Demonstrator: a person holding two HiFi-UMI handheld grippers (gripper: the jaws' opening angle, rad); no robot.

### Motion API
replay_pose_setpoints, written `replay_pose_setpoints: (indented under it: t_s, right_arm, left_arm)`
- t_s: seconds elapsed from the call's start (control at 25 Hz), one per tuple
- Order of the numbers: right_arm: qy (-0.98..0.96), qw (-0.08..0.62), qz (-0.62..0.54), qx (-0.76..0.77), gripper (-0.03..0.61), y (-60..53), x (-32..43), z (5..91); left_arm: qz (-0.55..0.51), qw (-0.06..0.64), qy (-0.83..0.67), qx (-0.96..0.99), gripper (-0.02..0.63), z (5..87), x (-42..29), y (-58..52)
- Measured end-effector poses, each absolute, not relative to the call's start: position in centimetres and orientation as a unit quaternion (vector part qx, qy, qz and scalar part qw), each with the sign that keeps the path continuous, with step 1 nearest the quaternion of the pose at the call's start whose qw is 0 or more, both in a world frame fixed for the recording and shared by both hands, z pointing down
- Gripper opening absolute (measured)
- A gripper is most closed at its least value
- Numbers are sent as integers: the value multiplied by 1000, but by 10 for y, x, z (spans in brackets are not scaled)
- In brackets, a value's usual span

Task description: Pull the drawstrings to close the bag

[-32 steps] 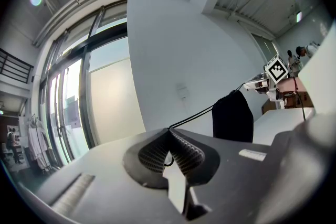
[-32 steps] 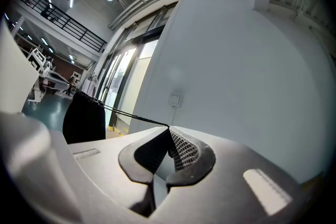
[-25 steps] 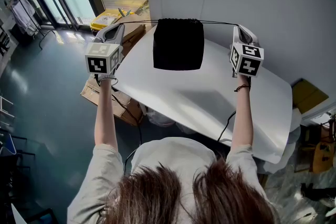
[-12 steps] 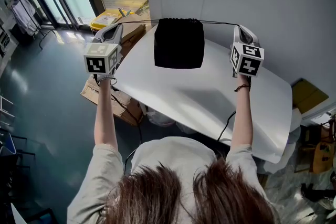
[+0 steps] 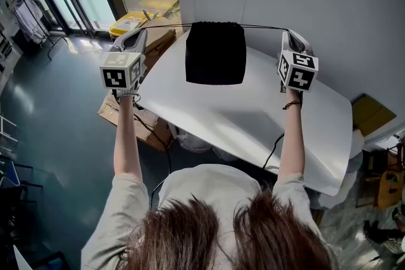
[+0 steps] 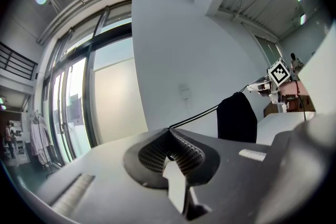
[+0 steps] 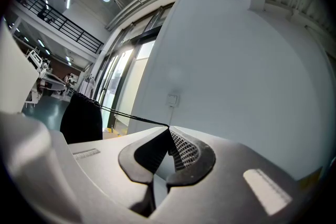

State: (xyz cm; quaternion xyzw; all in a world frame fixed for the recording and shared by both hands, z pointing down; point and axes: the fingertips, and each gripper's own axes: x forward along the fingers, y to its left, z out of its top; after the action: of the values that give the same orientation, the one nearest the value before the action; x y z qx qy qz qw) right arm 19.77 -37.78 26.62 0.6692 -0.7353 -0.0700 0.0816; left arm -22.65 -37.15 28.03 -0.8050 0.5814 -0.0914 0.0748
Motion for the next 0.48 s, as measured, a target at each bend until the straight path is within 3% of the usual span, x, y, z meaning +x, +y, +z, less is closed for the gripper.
replay_pose_setpoints:
  t_s: [0.48]
  right_arm:
    - [-737,82,-72,668,17,-374,197,266]
  left_arm:
    - [-86,72,584,-804,-3,280,-230,-366]
